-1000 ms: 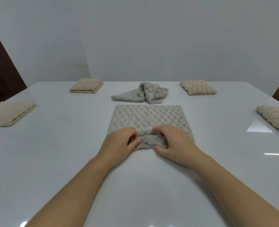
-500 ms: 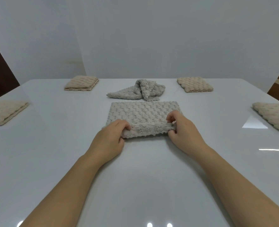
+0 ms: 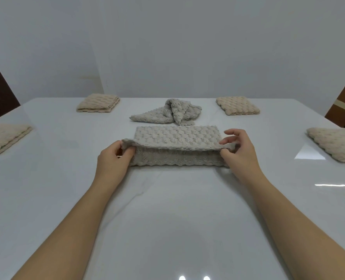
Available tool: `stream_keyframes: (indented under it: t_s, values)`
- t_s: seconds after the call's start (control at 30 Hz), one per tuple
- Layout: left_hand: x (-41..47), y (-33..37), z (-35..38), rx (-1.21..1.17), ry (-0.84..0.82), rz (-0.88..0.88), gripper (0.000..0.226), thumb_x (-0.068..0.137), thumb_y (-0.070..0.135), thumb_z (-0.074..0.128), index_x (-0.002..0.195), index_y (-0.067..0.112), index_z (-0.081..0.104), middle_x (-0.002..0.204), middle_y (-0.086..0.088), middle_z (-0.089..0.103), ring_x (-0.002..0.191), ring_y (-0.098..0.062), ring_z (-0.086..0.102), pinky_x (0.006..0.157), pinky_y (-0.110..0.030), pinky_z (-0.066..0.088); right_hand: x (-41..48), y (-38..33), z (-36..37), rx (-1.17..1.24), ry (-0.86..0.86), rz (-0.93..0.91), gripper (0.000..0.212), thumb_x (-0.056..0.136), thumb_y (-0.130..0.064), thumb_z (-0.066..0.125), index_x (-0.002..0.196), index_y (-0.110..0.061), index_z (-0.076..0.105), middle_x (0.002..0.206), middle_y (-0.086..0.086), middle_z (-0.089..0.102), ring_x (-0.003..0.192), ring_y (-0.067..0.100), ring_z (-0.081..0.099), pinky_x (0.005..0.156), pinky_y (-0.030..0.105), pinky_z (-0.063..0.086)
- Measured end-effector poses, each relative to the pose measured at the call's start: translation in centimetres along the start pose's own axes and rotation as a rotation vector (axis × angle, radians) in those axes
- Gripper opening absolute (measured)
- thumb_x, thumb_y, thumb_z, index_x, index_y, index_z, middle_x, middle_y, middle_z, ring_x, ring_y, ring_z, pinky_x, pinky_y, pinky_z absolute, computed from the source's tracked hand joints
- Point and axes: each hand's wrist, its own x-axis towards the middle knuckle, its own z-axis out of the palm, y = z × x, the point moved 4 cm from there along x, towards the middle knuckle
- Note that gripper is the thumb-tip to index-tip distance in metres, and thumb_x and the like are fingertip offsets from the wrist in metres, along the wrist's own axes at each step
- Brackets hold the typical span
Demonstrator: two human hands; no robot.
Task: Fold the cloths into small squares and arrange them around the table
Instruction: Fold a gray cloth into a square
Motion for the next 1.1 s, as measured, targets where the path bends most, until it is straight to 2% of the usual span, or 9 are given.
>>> stream_keyframes:
  t_s: [0.13,0.23,0.33,0.47,0.57,0.67,0.77,0.93,1.1]
  values:
    - [0.0,0.0,-0.3,-0.007,0.013,-0.025,0.027,0.084,0.034,0.055,0.081,0.007,0.058,0.069,-0.008,0.054,0.066,-0.016,0.043,0.062,-0.033,0.033,0.3,0.5,-0.3,0.01,0.003,0.037,0.016,0.084,-0.001,0.059,0.084,-0.016,0.065,0.074,0.001,0.06,0.064,0.016,0.049,0.061,0.03,0.04]
    - [-0.1,0.0,-0.2,0.061,0.019,-0.022,0.024,0.091,0.027,0.056,0.083,0.004,0.056,0.069,-0.007,0.051,0.065,-0.017,0.041,0.06,-0.033,0.031,0.5,0.7,-0.2,0.012,-0.024,0.07,0.007,0.09,-0.008,0.059,0.084,-0.008,0.062,0.075,0.0,0.059,0.071,0.014,0.053,0.067,0.034,0.043]
    - [-0.2,0.3,-0.4,0.121,0.031,-0.023,0.026,0.094,0.024,0.053,0.079,0.004,0.051,0.068,-0.008,0.053,0.063,-0.017,0.042,0.057,-0.032,0.032,0.4,0.5,-0.3,0.006,-0.053,0.098,0.013,0.096,-0.016,0.057,0.087,-0.008,0.06,0.074,0.0,0.057,0.067,0.014,0.051,0.065,0.031,0.04]
    - [-0.4,0.6,-0.5,0.212,-0.005,-0.043,0.037,0.094,0.026,0.052,0.064,0.013,0.035,0.059,-0.003,0.036,0.058,-0.019,0.031,0.054,-0.033,0.023,0.2,0.0,-0.6,-0.014,-0.106,0.144,0.012,0.094,-0.02,0.059,0.088,-0.02,0.068,0.077,-0.002,0.07,0.07,0.015,0.064,0.065,0.029,0.049]
    - [-0.5,0.6,-0.3,0.305,-0.019,-0.046,0.038,0.094,0.027,0.051,0.064,0.008,0.038,0.057,-0.003,0.038,0.056,-0.019,0.033,0.053,-0.033,0.025,0.2,0.0,-0.5,-0.129,-0.109,0.115,0.015,0.093,-0.024,0.06,0.084,-0.013,0.066,0.072,0.002,0.066,0.067,0.018,0.058,0.064,0.031,0.043]
    - [-0.5,0.8,-0.1,0.343,0.019,-0.002,0.033,0.092,0.023,0.051,0.068,0.002,0.044,0.059,-0.006,0.043,0.058,-0.019,0.036,0.055,-0.034,0.028,0.4,0.2,-0.5,-0.292,-0.06,0.09,0.031,0.094,-0.023,0.056,0.066,-0.013,0.046,0.059,-0.003,0.044,0.059,0.014,0.039,0.055,0.029,0.029]
    - [0.3,1.1,-0.1,0.354,0.065,0.021,0.028,0.091,0.019,0.051,0.071,0.0,0.045,0.063,-0.013,0.046,0.059,-0.019,0.037,0.054,-0.033,0.028,0.9,0.3,-0.6,-0.392,-0.012,0.056,0.037,0.095,-0.019,0.053,0.063,-0.016,0.034,0.059,-0.002,0.039,0.058,0.014,0.034,0.05,0.022,0.025]
    - [3.0,0.5,0.7,0.536,-0.008,-0.028,0.024,0.09,0.021,0.05,0.072,0.005,0.053,0.069,-0.011,0.058,0.07,-0.028,0.053,0.057,-0.033,0.037,2.6,0.5,0.8,-0.638,-0.058,0.03,0.034,0.099,-0.02,0.047,0.066,-0.016,0.038,0.061,0.0,0.046,0.063,0.022,0.045,0.054,0.034,0.028]
    - [4.3,0.4,1.9,0.801,-0.018,-0.054,0.021,0.092,0.026,0.048,0.078,0.014,0.058,0.081,-0.006,0.061,0.078,-0.03,0.055,0.064,-0.031,0.04,3.5,1.4,1.7,-0.779,0.0,0.043,0.028,0.098,-0.027,0.046,0.076,-0.011,0.049,0.068,0.004,0.055,0.07,0.031,0.051,0.054,0.034,0.03]
